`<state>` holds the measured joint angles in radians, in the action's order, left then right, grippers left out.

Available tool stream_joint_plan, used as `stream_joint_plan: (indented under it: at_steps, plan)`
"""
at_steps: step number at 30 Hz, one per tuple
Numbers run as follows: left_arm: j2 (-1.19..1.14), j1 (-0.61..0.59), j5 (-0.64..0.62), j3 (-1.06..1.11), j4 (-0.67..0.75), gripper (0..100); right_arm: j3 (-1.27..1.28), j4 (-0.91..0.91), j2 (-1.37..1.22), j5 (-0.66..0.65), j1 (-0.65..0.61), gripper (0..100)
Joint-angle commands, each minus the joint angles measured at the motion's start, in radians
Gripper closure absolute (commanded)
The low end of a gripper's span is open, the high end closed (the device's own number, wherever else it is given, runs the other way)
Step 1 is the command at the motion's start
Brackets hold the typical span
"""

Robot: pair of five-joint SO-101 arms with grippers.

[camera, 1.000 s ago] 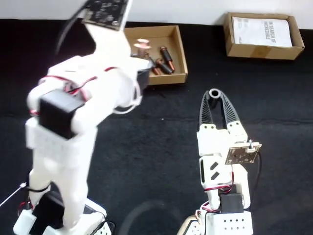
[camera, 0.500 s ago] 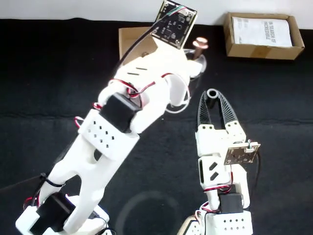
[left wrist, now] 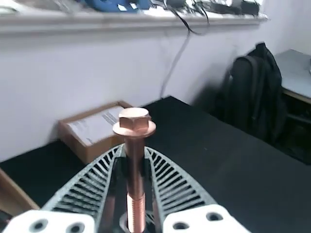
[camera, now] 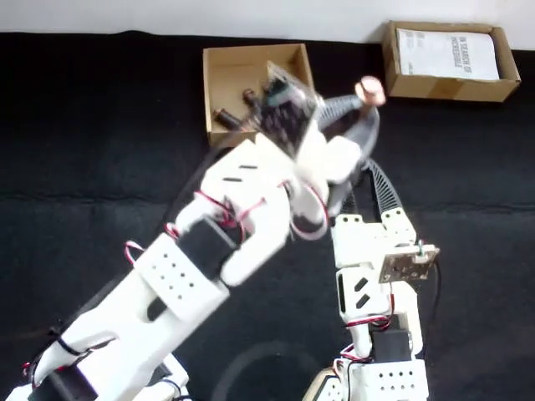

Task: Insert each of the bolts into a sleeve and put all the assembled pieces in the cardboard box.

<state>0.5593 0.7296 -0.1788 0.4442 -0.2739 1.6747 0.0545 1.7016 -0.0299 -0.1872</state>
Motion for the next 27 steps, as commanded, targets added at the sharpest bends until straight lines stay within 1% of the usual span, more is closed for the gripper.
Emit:
stream_joint_plan:
  at_steps: [1,5,9,14,17,19,27]
  plan:
    - [0.039,0.019,0.005,0.104,0.153,99,0.028,0.030,0.007,-0.005,-0.007,99.1]
    - [-0.016,0.019,0.083,0.151,0.299,99,0.021,0.030,0.007,-0.006,-0.007,99.1]
    - [-0.054,0.021,0.135,0.142,0.384,99,0.021,0.030,0.007,-0.006,-0.007,99.1]
    - [-0.054,0.027,0.147,0.061,0.382,99,0.028,0.027,0.007,-0.006,-0.007,99.1]
    - [-0.059,0.027,0.144,0.016,0.304,99,0.028,0.027,0.007,-0.006,-0.010,99.1]
    - [-0.061,0.027,0.143,0.018,0.281,99,0.028,0.027,0.007,-0.009,-0.018,99.1]
    - [-0.064,0.027,0.143,0.094,0.331,99,0.027,0.027,0.007,-0.006,-0.018,99.1]
